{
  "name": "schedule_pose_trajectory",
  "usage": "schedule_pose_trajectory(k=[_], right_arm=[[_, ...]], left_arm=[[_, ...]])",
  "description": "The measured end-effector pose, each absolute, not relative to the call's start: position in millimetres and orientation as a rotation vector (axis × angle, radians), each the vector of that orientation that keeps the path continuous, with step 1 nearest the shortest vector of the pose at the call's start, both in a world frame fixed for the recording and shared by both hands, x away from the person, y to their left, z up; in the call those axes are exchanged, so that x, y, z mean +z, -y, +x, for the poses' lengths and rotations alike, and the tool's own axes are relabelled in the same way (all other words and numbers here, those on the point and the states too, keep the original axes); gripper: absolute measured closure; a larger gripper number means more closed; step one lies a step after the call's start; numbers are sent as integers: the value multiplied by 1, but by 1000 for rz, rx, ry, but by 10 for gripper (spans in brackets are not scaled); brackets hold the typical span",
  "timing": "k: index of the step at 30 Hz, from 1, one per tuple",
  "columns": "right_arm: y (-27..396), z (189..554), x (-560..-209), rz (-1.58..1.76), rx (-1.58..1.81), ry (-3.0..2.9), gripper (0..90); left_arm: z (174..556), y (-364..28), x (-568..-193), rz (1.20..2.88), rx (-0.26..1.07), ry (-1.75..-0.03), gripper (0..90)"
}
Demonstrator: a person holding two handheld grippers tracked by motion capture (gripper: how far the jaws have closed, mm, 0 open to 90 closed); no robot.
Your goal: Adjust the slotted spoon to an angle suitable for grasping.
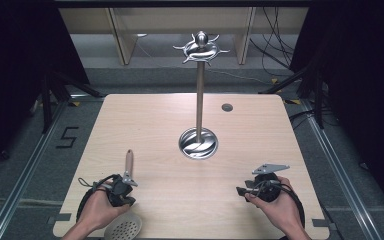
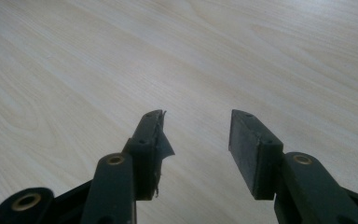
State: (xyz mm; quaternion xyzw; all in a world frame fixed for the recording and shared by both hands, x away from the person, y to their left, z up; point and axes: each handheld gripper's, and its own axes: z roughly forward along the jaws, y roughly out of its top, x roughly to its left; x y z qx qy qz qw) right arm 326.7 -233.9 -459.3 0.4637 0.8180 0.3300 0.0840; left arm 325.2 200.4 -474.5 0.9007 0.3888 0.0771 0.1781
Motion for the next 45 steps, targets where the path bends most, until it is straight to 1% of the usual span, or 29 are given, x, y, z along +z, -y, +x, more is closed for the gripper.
schedule_pose_trajectory(k=[1,2,4,5,6,8,9,11,12,13,14,16,17,19,20,21,22,28,30,31,32,34,35,39,43,45], right_arm=[[234,327,-459,1384,985,-2441,554],[234,327,-459,1381,982,-2442,552],[235,328,-460,1356,983,-2456,551],[234,327,-458,1395,972,-2454,550],[235,327,-460,1361,992,-2437,548],[235,328,-460,1359,990,-2438,547],[234,327,-459,1385,992,-2435,545],[234,326,-459,1401,989,-2436,544],[233,325,-458,1438,975,-2431,543],[235,326,-457,1436,960,-2448,539],[234,325,-458,1433,974,-2430,538],[234,325,-458,1444,982,-2426,534],[234,325,-458,1445,977,-2430,532],[235,325,-457,1449,957,-2438,529],[233,326,-462,1442,1034,-2380,528],[235,329,-463,1350,1052,-2392,528],[237,328,-460,1362,1011,-2418,526],[240,329,-459,1376,1010,-2428,523],[240,329,-460,1387,1017,-2416,523],[240,331,-465,1336,1071,-2371,523],[241,329,-459,1385,1004,-2422,523],[241,330,-460,1350,1006,-2421,523],[240,329,-459,1373,1016,-2417,522],[240,329,-459,1371,1018,-2418,522],[239,329,-459,1374,1020,-2416,521],[239,329,-459,1378,1021,-2416,520]], left_arm=[[325,-200,-474,2548,218,-1100,882],[327,-204,-471,2501,241,-1138,852],[330,-209,-466,2450,245,-1175,790],[332,-211,-465,2413,265,-1203,753],[333,-213,-465,2365,309,-1230,720],[335,-216,-464,2367,334,-1236,662],[339,-218,-464,2309,363,-1297,630],[340,-220,-462,2286,340,-1313,578],[343,-223,-462,2267,337,-1331,578],[347,-226,-463,2218,330,-1354,527],[349,-229,-463,2227,341,-1356,505],[354,-232,-462,2209,312,-1381,453],[357,-233,-463,2178,309,-1397,435],[361,-236,-462,2167,300,-1417,403],[363,-236,-462,2146,301,-1434,392],[365,-237,-462,2139,293,-1446,373],[367,-237,-462,2112,297,-1466,354],[378,-242,-461,2074,299,-1511,314],[379,-242,-461,2070,300,-1514,311],[380,-242,-461,2047,303,-1531,311],[382,-244,-460,2070,299,-1528,311],[383,-244,-460,2068,291,-1522,312],[384,-244,-460,2064,314,-1534,312],[387,-244,-461,2065,291,-1526,311],[390,-241,-462,2037,315,-1551,310],[393,-241,-461,2047,295,-1550,310]])
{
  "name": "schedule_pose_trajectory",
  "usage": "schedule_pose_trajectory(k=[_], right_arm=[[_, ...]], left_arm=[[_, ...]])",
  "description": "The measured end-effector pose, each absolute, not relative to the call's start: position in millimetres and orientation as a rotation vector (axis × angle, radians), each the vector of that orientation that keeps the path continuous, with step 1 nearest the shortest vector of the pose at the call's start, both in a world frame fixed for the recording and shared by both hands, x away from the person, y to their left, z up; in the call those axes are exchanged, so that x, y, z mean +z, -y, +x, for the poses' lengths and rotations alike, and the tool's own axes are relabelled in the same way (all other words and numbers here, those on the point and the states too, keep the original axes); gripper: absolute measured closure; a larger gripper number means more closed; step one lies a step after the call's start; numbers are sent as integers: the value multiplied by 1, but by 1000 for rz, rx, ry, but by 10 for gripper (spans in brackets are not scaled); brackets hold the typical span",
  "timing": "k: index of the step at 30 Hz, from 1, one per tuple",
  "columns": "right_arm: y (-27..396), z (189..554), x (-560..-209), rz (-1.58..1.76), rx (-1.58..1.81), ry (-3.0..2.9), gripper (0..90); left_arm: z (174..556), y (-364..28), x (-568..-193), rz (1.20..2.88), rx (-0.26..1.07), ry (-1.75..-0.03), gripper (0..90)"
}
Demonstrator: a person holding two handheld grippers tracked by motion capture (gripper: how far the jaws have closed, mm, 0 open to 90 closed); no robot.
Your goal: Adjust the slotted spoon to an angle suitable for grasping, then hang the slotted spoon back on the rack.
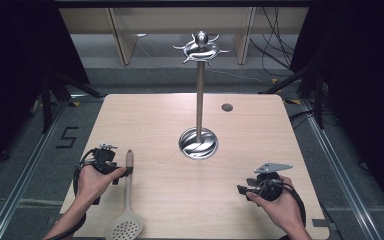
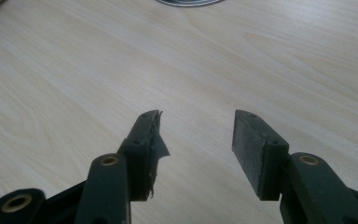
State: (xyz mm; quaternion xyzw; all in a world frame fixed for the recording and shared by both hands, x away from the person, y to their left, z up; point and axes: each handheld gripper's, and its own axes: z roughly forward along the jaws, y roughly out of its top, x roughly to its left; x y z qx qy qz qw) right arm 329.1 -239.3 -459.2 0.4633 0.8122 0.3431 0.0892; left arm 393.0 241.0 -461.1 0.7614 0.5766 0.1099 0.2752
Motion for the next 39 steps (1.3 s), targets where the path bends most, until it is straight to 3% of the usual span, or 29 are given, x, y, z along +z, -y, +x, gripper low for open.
schedule_pose_trajectory(k=[20,39], right_arm=[[239,329,-461,1404,1067,-2417,520],[238,326,-457,1372,1019,-2407,518]], left_arm=[[424,-243,-456,1994,303,-1734,345],[453,-221,-470,2104,218,-1866,484]])
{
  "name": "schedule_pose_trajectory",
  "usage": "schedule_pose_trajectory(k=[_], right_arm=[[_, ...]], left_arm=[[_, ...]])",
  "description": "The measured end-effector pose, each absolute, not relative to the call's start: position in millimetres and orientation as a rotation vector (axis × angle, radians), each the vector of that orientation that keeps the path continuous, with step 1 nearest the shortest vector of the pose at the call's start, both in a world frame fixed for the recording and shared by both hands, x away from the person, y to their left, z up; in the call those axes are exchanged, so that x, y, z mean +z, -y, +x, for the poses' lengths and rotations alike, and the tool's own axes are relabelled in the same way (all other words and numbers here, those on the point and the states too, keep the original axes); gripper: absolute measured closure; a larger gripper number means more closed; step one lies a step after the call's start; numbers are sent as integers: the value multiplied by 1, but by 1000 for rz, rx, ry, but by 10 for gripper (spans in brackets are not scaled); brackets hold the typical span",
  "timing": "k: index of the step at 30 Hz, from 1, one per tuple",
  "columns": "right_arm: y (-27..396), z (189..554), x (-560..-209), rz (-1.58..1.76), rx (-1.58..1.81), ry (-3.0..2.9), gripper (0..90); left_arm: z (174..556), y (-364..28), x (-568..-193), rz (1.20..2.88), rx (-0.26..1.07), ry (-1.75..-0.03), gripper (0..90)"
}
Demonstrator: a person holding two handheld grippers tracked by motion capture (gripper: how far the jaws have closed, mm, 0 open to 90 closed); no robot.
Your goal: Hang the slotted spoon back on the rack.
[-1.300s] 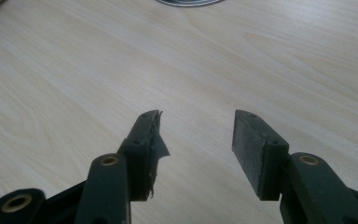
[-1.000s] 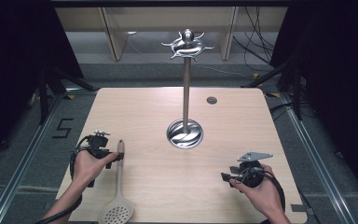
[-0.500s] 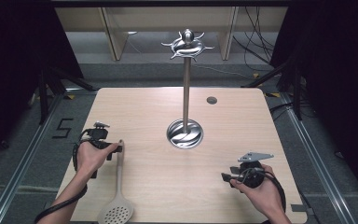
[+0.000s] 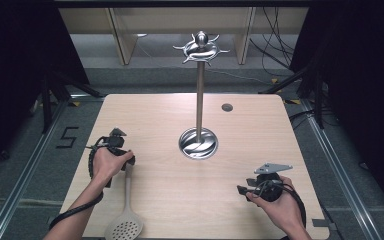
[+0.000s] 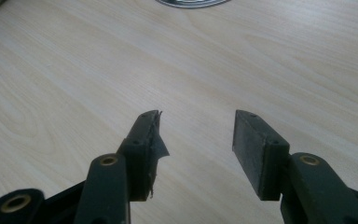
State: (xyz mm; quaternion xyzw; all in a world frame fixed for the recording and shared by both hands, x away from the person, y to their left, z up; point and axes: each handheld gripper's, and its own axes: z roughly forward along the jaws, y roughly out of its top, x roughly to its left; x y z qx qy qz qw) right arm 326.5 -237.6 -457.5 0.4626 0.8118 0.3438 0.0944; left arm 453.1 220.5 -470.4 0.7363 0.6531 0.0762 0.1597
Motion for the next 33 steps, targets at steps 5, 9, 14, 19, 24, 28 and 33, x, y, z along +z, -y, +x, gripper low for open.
schedule_pose_trajectory(k=[5,9,14,19,24,28,33], right_arm=[[237,326,-457,1363,1027,-2407,518],[238,326,-456,1365,1015,-2418,518],[238,326,-456,1363,1006,-2418,518],[238,328,-458,1354,1086,-2427,518],[239,328,-459,1328,1087,-2431,518],[239,328,-459,1336,1084,-2432,518],[238,327,-459,1341,1081,-2424,518]], left_arm=[[457,-215,-476,2124,225,-1894,497],[458,-214,-478,2128,233,-1911,513],[457,-215,-482,2175,238,-1899,544],[457,-213,-484,2182,247,-1901,556],[458,-208,-482,2197,253,-1911,602],[456,-207,-483,2195,256,-1891,614],[457,-207,-482,2190,222,-1890,622]])
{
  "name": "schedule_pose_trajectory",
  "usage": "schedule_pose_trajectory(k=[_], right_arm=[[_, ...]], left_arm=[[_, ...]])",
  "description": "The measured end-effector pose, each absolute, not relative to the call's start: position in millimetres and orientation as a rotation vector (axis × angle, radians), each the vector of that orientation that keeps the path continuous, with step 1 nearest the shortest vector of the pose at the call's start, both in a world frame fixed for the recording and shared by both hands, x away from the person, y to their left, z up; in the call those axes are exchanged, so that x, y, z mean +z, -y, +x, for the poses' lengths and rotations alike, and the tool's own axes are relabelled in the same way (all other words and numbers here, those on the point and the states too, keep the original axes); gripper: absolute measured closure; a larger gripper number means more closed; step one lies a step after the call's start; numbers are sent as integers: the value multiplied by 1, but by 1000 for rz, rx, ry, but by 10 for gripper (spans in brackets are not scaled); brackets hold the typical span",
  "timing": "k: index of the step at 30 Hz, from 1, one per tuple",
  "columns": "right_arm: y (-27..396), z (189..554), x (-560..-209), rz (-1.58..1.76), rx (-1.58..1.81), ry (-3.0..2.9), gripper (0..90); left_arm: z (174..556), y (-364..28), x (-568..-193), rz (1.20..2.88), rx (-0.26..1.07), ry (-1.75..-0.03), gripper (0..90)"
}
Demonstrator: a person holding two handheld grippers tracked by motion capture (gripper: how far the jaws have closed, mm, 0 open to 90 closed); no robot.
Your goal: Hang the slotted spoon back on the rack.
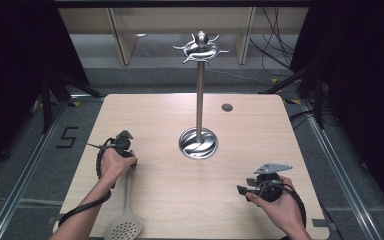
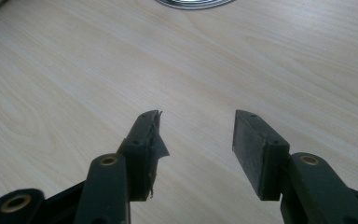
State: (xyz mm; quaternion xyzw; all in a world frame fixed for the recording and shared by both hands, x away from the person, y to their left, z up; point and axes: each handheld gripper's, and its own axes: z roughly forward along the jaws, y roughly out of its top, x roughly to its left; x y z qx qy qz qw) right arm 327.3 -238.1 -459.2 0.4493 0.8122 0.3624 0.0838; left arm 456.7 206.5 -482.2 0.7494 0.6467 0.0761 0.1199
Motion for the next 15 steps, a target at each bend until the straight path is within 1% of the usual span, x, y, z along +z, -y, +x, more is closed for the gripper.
schedule_pose_trajectory(k=[4,5,7,10,11,12,15], right_arm=[[237,326,-459,1368,1084,-2424,518],[236,325,-457,1399,1082,-2428,518],[239,328,-458,1350,1085,-2430,518],[239,327,-458,1349,1085,-2428,518],[238,326,-456,1359,1014,-2421,518],[238,326,-456,1359,1014,-2421,518],[238,326,-456,1361,1015,-2420,518]], left_arm=[[455,-203,-481,2213,171,-1842,644],[454,-202,-482,2205,175,-1831,652],[453,-200,-482,2203,148,-1822,665],[450,-198,-481,2200,149,-1795,677],[448,-198,-480,2207,148,-1765,678],[448,-198,-480,2207,148,-1765,679],[441,-199,-471,2180,171,-1707,680]])
